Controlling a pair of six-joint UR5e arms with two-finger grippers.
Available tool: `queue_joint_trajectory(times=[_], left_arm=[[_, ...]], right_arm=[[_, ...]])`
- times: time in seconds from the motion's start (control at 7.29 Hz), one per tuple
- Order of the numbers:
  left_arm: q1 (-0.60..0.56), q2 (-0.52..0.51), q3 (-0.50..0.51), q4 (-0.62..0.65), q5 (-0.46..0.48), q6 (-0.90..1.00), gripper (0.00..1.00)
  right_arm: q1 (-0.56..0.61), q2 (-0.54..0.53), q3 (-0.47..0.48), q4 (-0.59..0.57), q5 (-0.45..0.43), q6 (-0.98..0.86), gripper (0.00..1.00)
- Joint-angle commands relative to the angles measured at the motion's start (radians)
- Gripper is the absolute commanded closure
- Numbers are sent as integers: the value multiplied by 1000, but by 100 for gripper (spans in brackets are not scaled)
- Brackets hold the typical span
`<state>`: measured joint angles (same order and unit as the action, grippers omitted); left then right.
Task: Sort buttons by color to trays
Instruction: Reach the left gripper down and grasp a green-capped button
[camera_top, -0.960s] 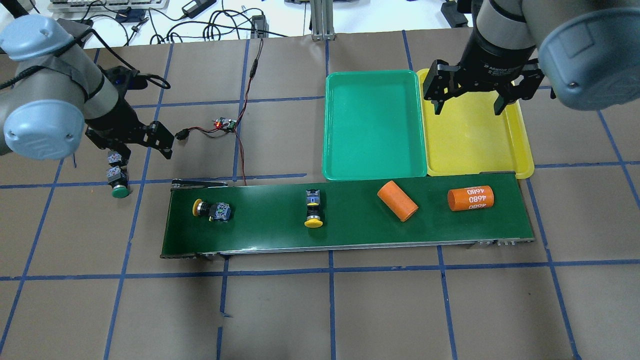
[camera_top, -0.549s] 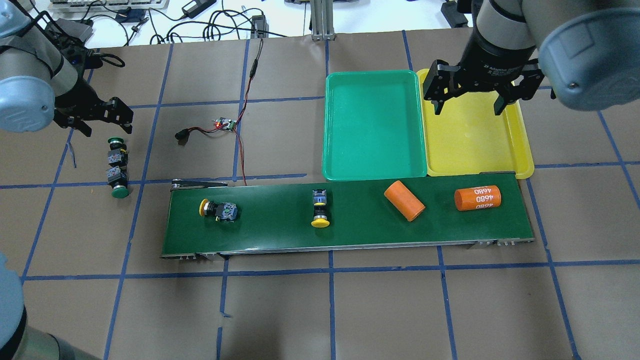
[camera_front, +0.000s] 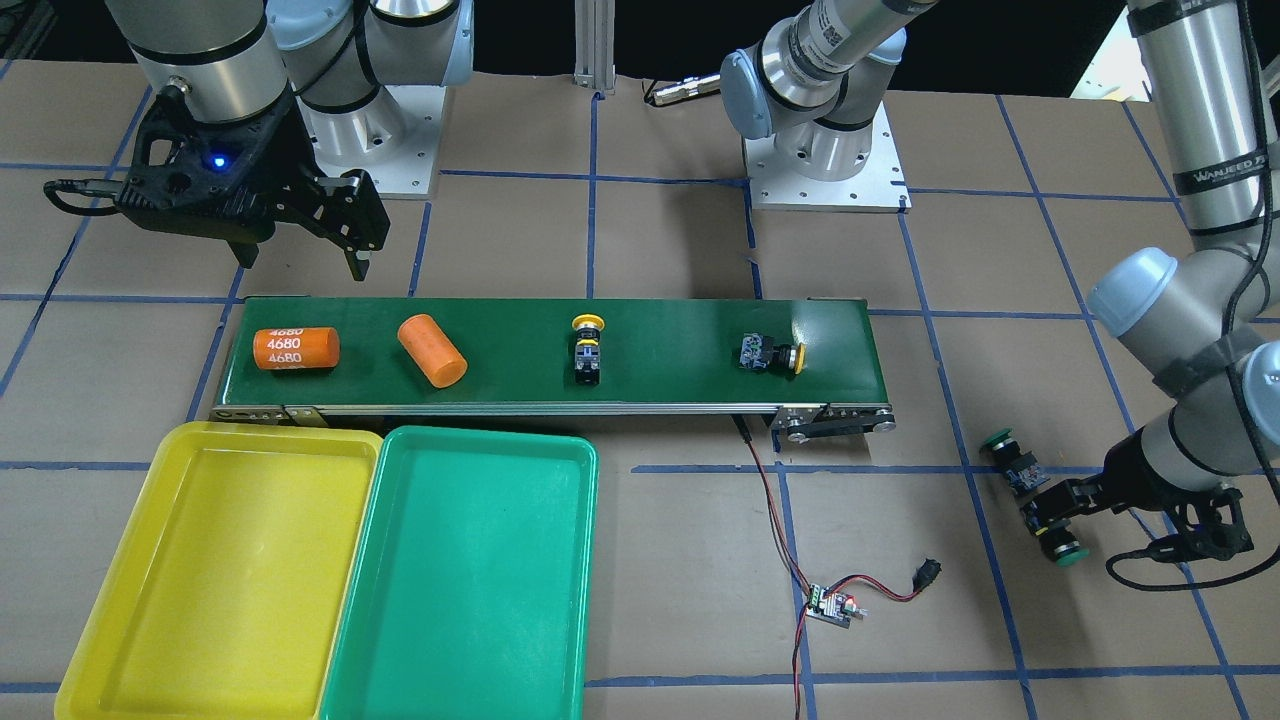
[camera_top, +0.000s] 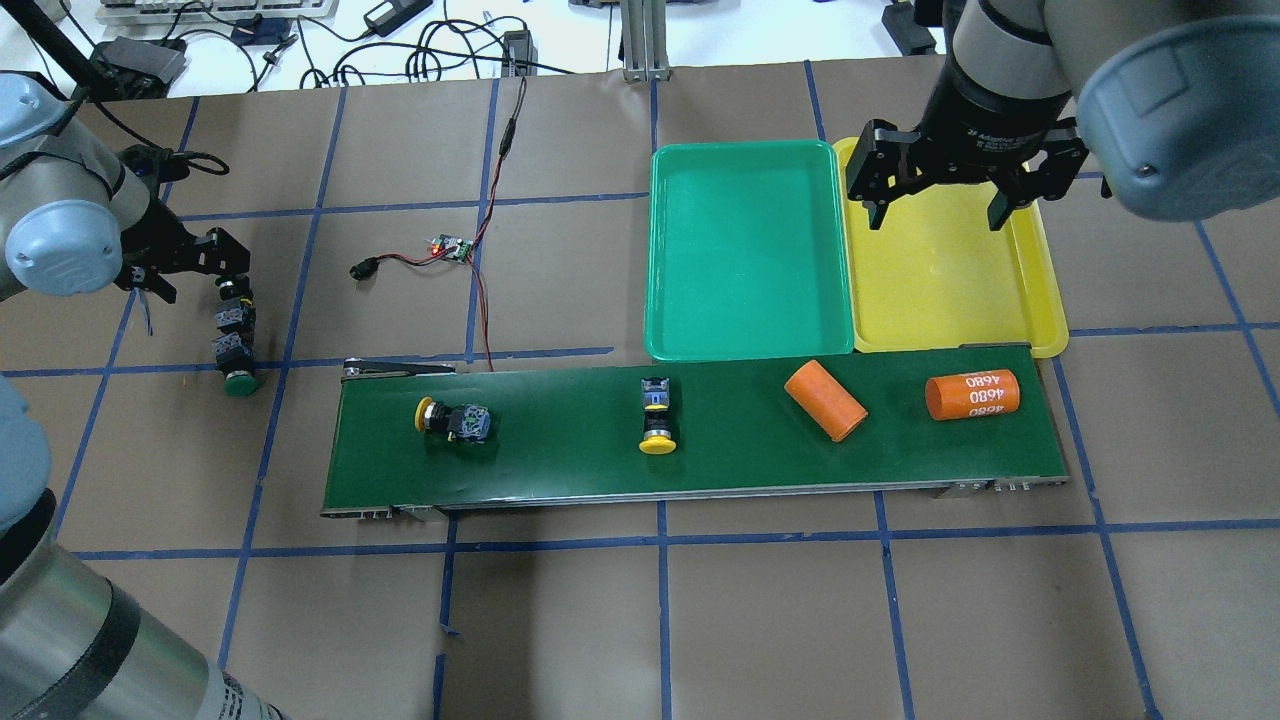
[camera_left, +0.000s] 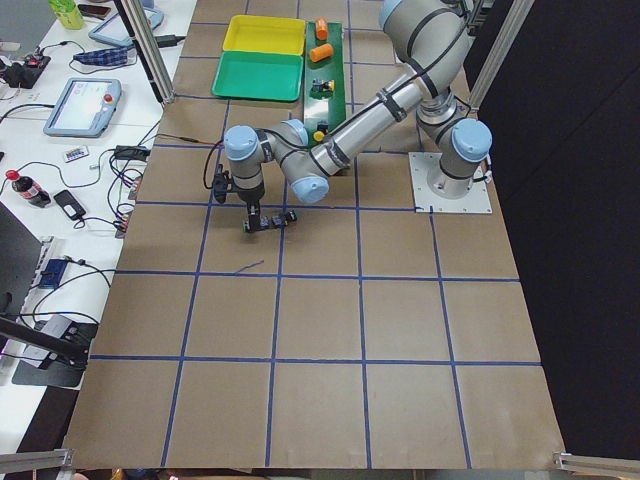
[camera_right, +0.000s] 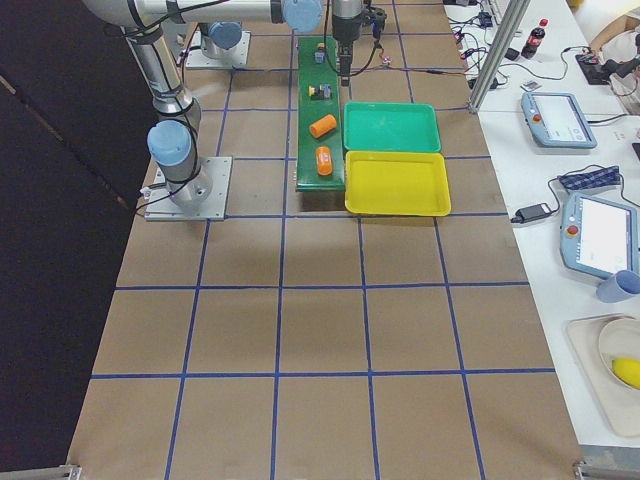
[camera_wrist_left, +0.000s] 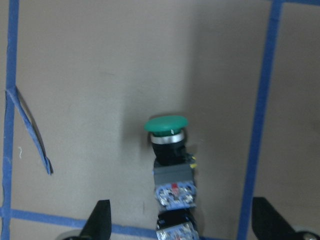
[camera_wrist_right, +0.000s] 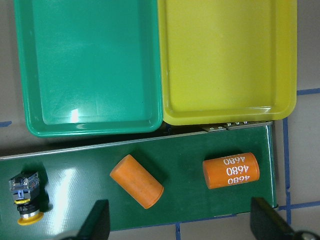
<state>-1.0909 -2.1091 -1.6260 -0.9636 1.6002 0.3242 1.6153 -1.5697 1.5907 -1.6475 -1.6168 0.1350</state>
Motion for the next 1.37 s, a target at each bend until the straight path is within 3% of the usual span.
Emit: queue_joint_trajectory(times=[0.0, 0.27, 0.41, 0.82, 0.96, 1.23], left_arm=[[2, -40, 8, 20, -2, -22, 18], [2, -57, 15, 40, -55, -120, 81], [2, -57, 17, 42, -62, -116, 99], [-30, 29, 56, -9, -66, -109, 100], [-62, 79, 75, -97, -115, -109, 100], [-188, 222, 8, -292, -124, -108, 100]], right_arm=[[0, 0, 0, 0, 0, 0, 0], [0, 0, 0, 2, 0, 0, 0], [0, -1, 0, 2, 0, 0, 0], [0, -1, 14, -3, 0, 0, 0], [-2, -1, 15, -3, 0, 0, 0], [-2, -1, 15, -3, 0, 0, 0]])
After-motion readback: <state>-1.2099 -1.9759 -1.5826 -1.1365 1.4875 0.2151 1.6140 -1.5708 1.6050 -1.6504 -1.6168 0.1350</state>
